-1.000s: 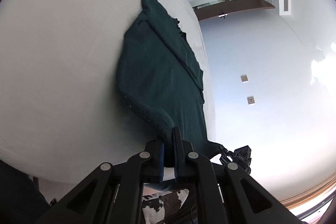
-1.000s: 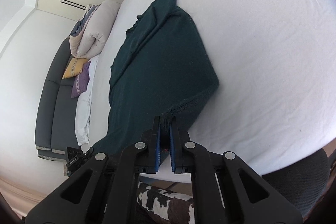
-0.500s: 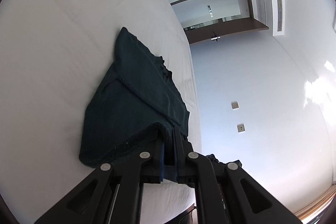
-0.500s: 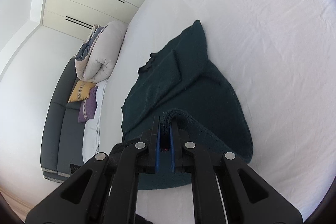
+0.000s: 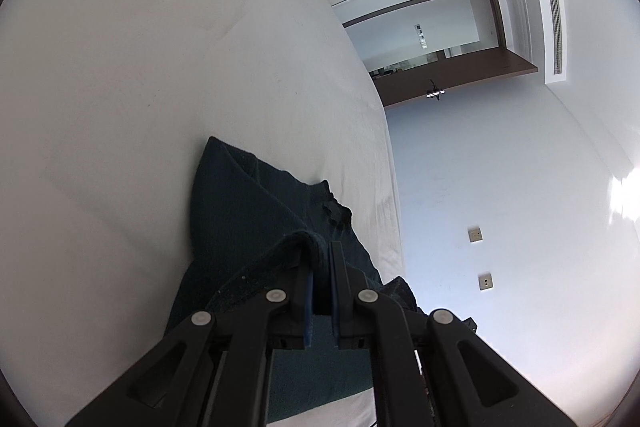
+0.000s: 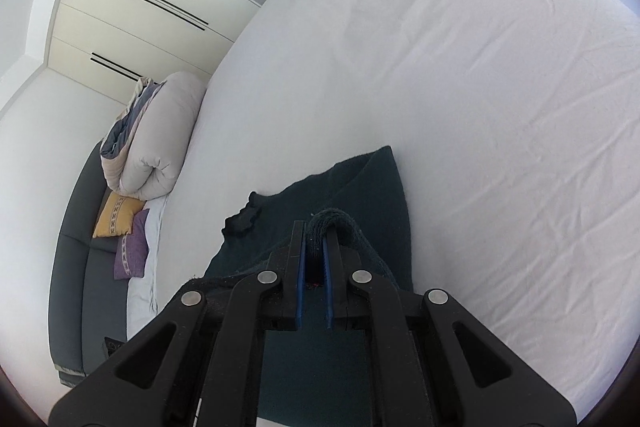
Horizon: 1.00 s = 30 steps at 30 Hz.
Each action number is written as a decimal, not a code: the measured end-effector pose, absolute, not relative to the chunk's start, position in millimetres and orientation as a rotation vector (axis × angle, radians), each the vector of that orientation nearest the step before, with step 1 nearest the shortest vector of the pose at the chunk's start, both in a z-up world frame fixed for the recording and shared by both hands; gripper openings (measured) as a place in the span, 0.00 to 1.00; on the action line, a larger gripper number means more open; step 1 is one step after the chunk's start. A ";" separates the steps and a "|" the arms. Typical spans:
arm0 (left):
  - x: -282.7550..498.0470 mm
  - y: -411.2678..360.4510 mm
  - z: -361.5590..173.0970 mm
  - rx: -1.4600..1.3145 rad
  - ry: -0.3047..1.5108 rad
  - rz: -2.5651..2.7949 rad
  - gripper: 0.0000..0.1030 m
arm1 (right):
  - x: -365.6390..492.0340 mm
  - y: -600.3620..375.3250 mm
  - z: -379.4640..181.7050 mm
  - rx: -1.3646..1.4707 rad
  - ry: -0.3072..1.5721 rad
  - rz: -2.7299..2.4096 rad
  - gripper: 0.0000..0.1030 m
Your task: Fold small clothes
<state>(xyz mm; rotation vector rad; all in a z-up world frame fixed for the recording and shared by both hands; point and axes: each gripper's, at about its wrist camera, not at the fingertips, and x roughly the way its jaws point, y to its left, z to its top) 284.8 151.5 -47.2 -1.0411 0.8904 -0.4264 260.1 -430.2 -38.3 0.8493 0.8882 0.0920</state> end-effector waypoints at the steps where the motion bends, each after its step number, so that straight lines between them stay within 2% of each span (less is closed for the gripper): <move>1: 292.8 150.6 -49.7 -1.035 0.895 -0.417 0.06 | 268.1 -431.2 -42.5 0.853 0.894 0.082 0.06; 10: 351.2 141.5 -80.9 -0.958 0.952 -0.343 0.07 | 342.5 -433.4 -88.9 0.859 0.945 -0.013 0.06; 12: 352.7 143.2 -95.6 -0.966 0.969 -0.307 0.12 | 355.2 -429.1 -99.9 0.838 0.979 -0.029 0.08; 14: 348.1 156.3 -108.7 -1.039 0.951 -0.266 0.56 | 359.5 -425.3 -103.8 0.826 0.977 -0.027 0.10; 16: 339.0 171.6 -111.7 -1.090 0.913 -0.212 0.70 | 355.8 -424.1 -99.8 0.801 0.941 -0.022 0.12; 17: 334.9 175.7 -109.6 -1.089 0.898 -0.207 0.70 | 353.6 -423.6 -98.4 0.786 0.932 -0.025 0.16; 19: 325.6 176.6 -102.2 -1.065 0.885 -0.219 0.70 | 349.9 -424.0 -95.3 0.744 0.924 -0.046 0.29; 21: 313.8 170.2 -93.3 -1.011 0.882 -0.235 0.70 | 342.1 -430.7 -91.0 0.742 0.891 -0.073 0.64; 25: 281.9 147.5 -88.3 -0.888 0.903 -0.268 0.70 | 319.9 -439.2 -73.6 0.751 0.827 -0.073 0.66; 30: 249.1 121.4 -96.8 -0.751 0.951 -0.269 0.70 | 290.3 -405.5 -70.7 0.500 0.932 -0.052 0.64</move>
